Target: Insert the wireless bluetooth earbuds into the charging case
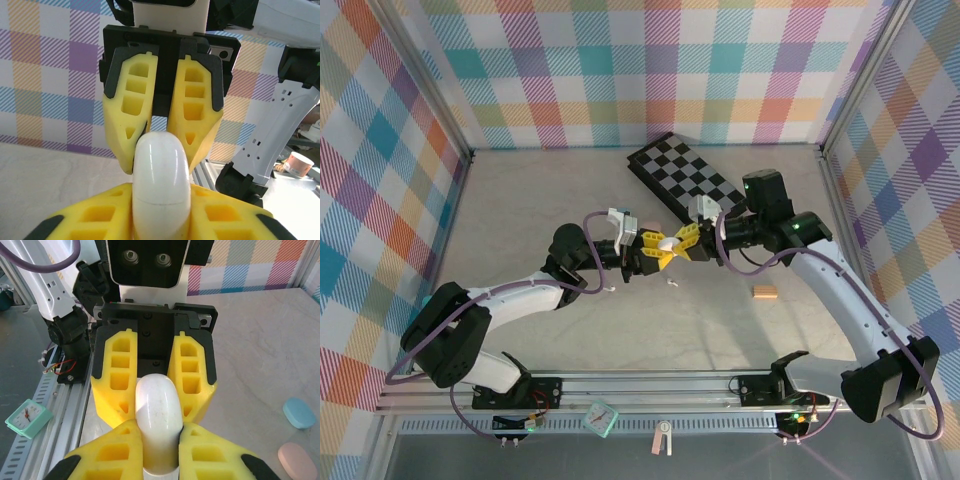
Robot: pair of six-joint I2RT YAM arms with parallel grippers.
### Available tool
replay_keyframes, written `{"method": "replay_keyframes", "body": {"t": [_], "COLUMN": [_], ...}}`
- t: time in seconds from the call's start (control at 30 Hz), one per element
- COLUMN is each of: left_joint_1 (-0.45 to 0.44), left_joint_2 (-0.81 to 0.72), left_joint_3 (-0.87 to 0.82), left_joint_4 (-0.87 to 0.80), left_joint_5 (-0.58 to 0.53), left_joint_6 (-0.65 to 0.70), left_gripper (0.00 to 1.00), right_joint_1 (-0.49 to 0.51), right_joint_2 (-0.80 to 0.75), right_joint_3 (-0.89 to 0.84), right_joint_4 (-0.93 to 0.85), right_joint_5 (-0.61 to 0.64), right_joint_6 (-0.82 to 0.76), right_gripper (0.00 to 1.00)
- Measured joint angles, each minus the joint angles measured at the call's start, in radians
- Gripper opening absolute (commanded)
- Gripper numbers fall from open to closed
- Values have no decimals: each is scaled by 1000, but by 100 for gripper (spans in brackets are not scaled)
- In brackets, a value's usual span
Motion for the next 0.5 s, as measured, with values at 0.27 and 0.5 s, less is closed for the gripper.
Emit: {"method": "replay_keyframes", "body": {"t": [0.27,0.5], "left_joint_1": [0,1], "left_joint_2": [0,0], "left_joint_3": [5,6], "left_joint_4": [-6,-18], "left_joint_5": [2,10], "left_joint_6": [9,26], "left_gripper": [16,4], "right_joint_1": [2,9], "right_joint_2": [3,3], "right_joint_3": [12,13], "right_joint_4": [-8,23], "right_joint_5": [7,17], "right_joint_6": [0,36], "right_gripper": [15,50]}}
